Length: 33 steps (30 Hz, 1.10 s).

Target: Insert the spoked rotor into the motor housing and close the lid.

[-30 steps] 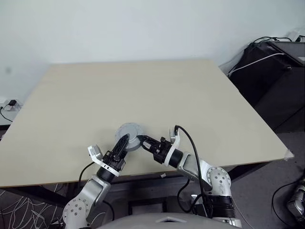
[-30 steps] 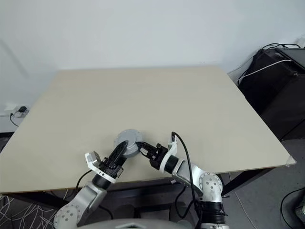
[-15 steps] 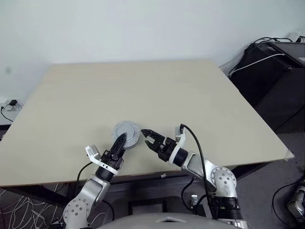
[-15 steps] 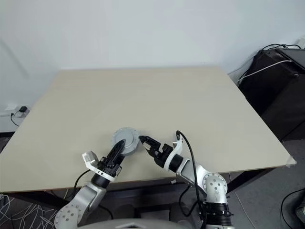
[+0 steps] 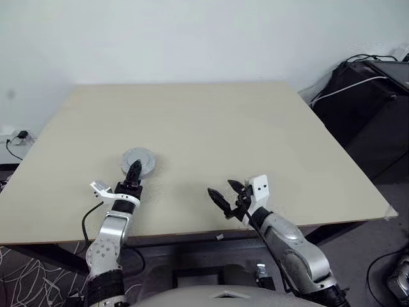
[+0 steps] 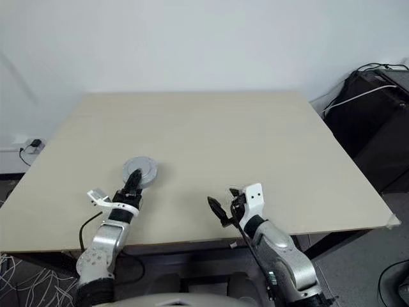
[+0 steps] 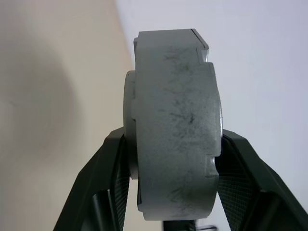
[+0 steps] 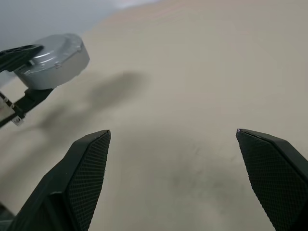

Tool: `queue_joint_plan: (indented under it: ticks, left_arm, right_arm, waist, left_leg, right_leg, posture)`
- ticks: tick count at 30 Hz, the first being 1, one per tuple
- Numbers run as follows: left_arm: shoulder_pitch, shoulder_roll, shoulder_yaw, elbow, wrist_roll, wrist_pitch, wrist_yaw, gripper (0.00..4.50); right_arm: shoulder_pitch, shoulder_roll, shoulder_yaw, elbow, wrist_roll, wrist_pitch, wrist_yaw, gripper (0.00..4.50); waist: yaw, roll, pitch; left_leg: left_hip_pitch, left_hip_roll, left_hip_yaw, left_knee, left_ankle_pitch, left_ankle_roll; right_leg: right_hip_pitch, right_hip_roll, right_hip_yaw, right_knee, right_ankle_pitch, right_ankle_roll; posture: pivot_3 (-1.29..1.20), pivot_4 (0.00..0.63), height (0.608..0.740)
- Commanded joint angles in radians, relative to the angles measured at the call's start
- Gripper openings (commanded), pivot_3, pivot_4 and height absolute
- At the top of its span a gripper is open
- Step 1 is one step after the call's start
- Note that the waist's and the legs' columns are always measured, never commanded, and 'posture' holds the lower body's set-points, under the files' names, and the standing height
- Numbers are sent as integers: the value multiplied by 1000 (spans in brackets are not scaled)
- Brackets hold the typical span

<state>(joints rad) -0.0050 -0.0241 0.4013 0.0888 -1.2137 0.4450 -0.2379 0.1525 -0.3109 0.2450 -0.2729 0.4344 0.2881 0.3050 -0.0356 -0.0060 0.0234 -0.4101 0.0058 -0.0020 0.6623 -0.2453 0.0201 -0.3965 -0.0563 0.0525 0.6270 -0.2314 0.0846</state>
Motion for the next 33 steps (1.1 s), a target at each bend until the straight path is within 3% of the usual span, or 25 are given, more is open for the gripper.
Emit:
queue_joint_plan:
  ticks: [1,10,19,33]
  left_arm:
    - [-94,46,16,39,39,-4,-22,2124]
    - [-312,151,87,310,151,-42,-44,2124]
    - [-479,152,132,573,273,-124,-57,2124]
    - [-559,153,159,743,421,-167,23,2124]
  right_arm:
    - [6,6,-7,12,-77,-98,36,4500]
    - [50,14,-42,53,-182,-186,49,4500]
    - [74,52,-50,85,-241,-270,57,4500]
    - [81,67,-59,83,-250,-248,67,4500]
  waist:
    - [1,-3,-1]
    - [12,-5,0]
    - [17,-7,0]
    - [18,-8,0]
  left_leg:
    - [0,0,0,0,0,0]
    - [0,0,-1,0,0,-1]
    - [0,0,-2,0,1,-1]
    - [1,0,-2,0,1,-2]
  right_leg:
    - [0,0,0,0,0,0]
    - [2,1,0,0,2,-3]
    - [3,1,-1,1,3,-2]
    - [4,1,0,1,4,-1]
  posture:
    - [0,0,740]
    - [0,0,740]
    - [0,0,740]
    - [0,0,740]
